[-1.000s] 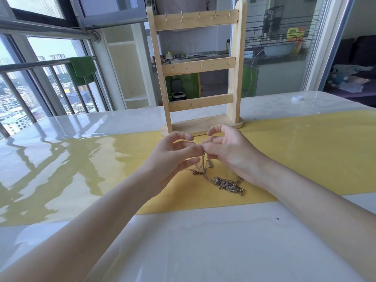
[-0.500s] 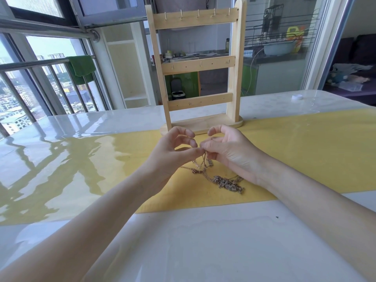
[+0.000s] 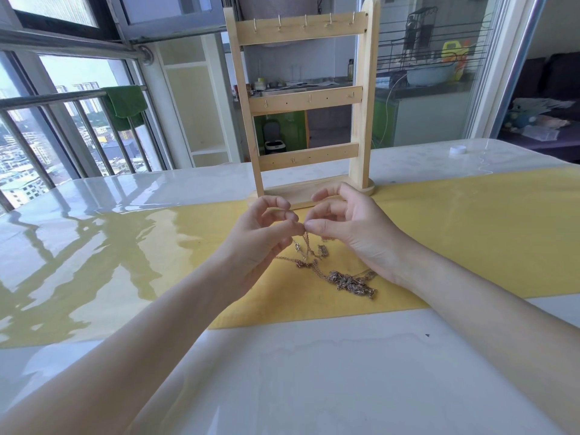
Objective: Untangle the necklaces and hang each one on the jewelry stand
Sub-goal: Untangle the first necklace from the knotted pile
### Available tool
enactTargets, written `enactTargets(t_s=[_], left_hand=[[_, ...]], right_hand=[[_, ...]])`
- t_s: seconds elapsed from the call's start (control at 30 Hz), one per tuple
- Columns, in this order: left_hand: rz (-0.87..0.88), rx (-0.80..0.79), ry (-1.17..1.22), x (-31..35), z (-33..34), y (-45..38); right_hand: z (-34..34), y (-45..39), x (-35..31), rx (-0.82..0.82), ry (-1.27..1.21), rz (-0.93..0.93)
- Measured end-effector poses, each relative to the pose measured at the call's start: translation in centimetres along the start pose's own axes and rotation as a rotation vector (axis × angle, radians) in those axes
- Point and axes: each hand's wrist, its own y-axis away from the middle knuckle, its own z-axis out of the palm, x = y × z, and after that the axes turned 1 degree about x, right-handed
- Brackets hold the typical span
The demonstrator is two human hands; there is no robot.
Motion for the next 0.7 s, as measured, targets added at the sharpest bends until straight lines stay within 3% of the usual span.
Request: enactTargets(t_s=[0.23,0.47,0.7], left_hand=[[-0.012,-0.013,-0.076,-0.23,0.01,0.08],[0.066,-0.063,-0.241,-0.35,0.06,0.22],[0.200,-0.028,-0.405,-0.36,0.58,0.46]], right_hand=[[0.22,0.17,-0.29,-0.034,0.186,-0.038],[0.23,0.25,-0.15,-0.071,0.126,0.045],[0.40,0.28,-0.17,0.017,0.127,0.041]])
